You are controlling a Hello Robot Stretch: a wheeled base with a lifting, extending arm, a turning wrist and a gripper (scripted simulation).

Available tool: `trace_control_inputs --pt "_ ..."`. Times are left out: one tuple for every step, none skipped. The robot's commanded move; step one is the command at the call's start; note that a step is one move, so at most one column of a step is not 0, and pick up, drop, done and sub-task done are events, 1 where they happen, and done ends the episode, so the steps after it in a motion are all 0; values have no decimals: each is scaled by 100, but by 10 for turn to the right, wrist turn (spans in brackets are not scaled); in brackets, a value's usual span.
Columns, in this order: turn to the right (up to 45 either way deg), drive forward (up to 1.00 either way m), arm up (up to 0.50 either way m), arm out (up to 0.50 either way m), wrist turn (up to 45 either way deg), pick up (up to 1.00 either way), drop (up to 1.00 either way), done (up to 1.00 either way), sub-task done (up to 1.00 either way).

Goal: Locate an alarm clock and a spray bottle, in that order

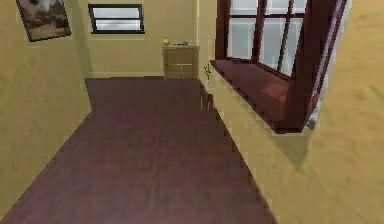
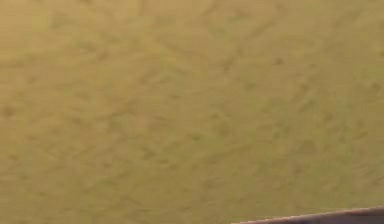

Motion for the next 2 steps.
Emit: trace_control_inputs --pt "0 70 0 0 0 0 0 0 0" --pt "-240 0 0 0 0 0 0 0 0"
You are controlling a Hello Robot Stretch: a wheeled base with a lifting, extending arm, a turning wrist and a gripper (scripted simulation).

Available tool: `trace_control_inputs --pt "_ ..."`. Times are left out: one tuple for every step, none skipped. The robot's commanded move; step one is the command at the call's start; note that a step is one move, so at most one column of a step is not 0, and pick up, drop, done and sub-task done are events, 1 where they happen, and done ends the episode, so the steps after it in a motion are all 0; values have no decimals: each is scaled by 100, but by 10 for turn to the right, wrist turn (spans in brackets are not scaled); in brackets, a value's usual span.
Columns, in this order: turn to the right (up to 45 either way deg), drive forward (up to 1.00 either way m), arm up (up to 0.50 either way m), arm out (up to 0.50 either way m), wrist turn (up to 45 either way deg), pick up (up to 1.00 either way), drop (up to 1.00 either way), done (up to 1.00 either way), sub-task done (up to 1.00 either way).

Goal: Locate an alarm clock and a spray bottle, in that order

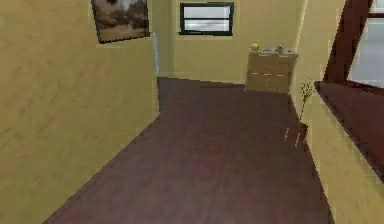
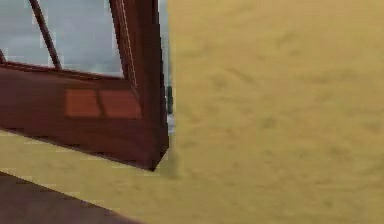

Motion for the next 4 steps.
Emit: trace_control_inputs --pt "0 100 0 0 0 0 0 0 0" --pt "0 100 0 0 0 0 0 0 0" --pt "0 100 0 0 0 0 0 0 0" --pt "-240 0 0 0 0 0 0 0 0"
